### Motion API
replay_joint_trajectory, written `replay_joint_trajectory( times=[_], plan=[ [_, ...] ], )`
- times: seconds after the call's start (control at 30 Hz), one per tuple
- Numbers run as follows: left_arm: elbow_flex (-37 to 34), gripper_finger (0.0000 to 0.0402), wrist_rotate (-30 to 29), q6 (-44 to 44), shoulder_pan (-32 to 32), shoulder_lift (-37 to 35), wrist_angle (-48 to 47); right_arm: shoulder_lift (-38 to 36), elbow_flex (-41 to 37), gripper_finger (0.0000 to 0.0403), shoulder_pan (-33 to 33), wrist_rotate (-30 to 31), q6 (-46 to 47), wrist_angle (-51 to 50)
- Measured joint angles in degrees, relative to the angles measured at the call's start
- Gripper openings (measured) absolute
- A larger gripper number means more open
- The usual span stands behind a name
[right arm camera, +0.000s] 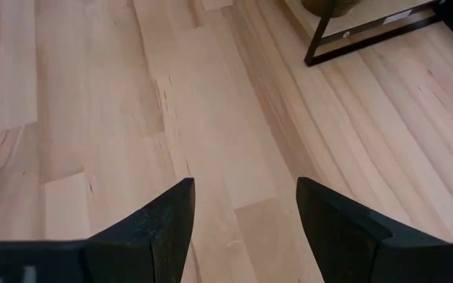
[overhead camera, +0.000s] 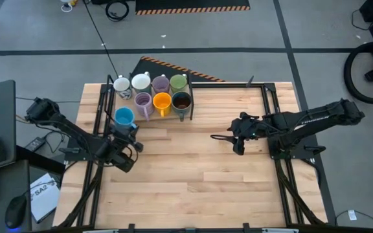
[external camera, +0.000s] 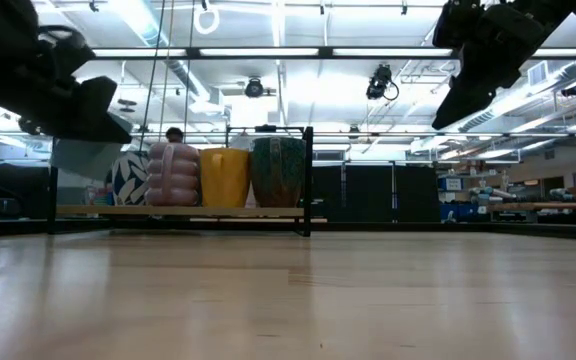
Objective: Place coffee mugs
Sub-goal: Put the blue mug on the shelf
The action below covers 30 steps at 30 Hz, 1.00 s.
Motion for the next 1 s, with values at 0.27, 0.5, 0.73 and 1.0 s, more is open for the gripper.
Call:
replay_joint_trajectory(
  times=[0.27, 0.5, 0.73, 1.0],
  plan=[
    [0.2, 0.0042, 7.5, 35.3, -2.0, -0.4, 36.6, 0.0, 0.0, 0.0229, -1.6, -1.1, -1.0, 0.4],
    [1.3, 0.0042, 22.5, 73.8, -0.5, -3.0, 73.1, 0.0, 0.0, 0.0229, -1.5, -2.4, -0.9, 0.4],
    [1.3, 0.0042, 32.4, 81.1, 5.2, -9.6, 73.7, 0.0, 0.0, 0.0229, -1.5, -2.4, -0.9, 0.4],
    [1.3, 0.0042, 35.8, 82.5, 10.8, -23.0, 57.9, 0.0, 0.0, 0.0229, -1.6, -2.4, -0.4, 0.4]
  ],
)
